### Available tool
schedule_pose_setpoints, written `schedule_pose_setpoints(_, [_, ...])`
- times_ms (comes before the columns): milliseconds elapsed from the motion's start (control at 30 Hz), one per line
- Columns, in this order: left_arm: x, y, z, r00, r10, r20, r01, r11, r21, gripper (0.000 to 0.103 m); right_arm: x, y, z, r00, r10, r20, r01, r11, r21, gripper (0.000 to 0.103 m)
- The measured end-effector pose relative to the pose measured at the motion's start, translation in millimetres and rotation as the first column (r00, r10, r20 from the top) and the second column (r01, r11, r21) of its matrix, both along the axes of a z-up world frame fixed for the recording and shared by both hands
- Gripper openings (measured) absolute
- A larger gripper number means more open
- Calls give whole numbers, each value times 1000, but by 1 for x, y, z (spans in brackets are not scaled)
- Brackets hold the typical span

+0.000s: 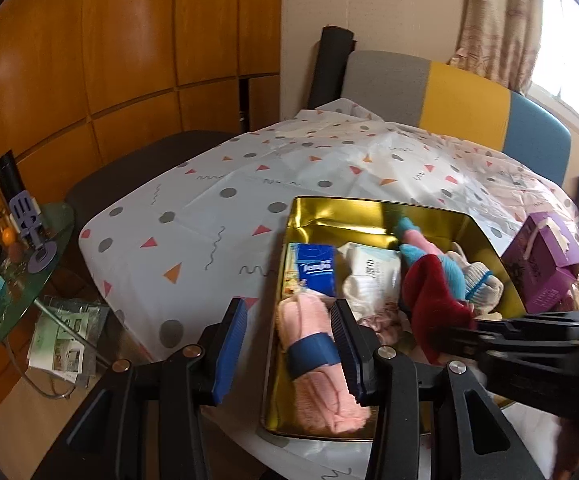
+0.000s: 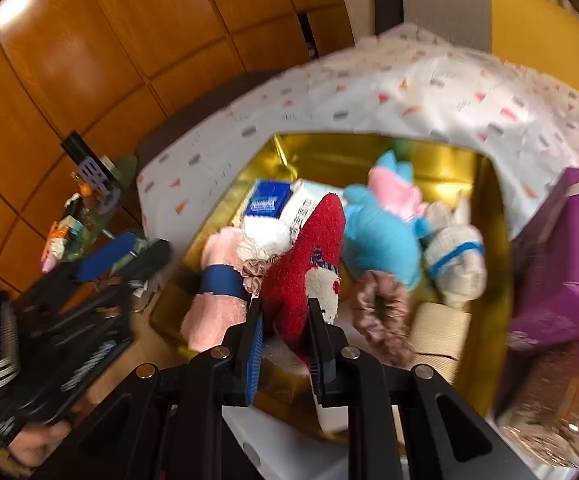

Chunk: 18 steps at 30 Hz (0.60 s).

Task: Organize soft objects
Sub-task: 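Carry the red sock into the gold tray and open the right gripper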

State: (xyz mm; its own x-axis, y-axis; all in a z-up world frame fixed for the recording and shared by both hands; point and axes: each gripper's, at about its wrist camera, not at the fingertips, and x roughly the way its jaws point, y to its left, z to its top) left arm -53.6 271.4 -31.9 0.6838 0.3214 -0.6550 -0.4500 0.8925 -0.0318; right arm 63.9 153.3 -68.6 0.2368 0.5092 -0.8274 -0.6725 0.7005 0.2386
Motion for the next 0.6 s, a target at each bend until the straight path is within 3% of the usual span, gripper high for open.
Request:
schedule_pose_setpoints(100, [-2,4,-2,1000,8,-4,-8,1000,-2,45,18,7,-20,997,-73,17,74,993,-93,19])
schedule_pose_setpoints(267, [0,4,-6,1000,0,-10,0,1000,-14,45,34,7,-28,991,-130,42,134,983,-126,19])
schedule_pose_setpoints(467, [1,2,-7,1000,-7,-8,7,1000,-16,47,21,3,-25,993,-103,59,109,987,-116,25])
schedule_pose_setpoints(600, [1,1,-7,1000,-6,-10,6,1000,-18,48,11,-11,-14,990,-118,80,126,988,-92,36])
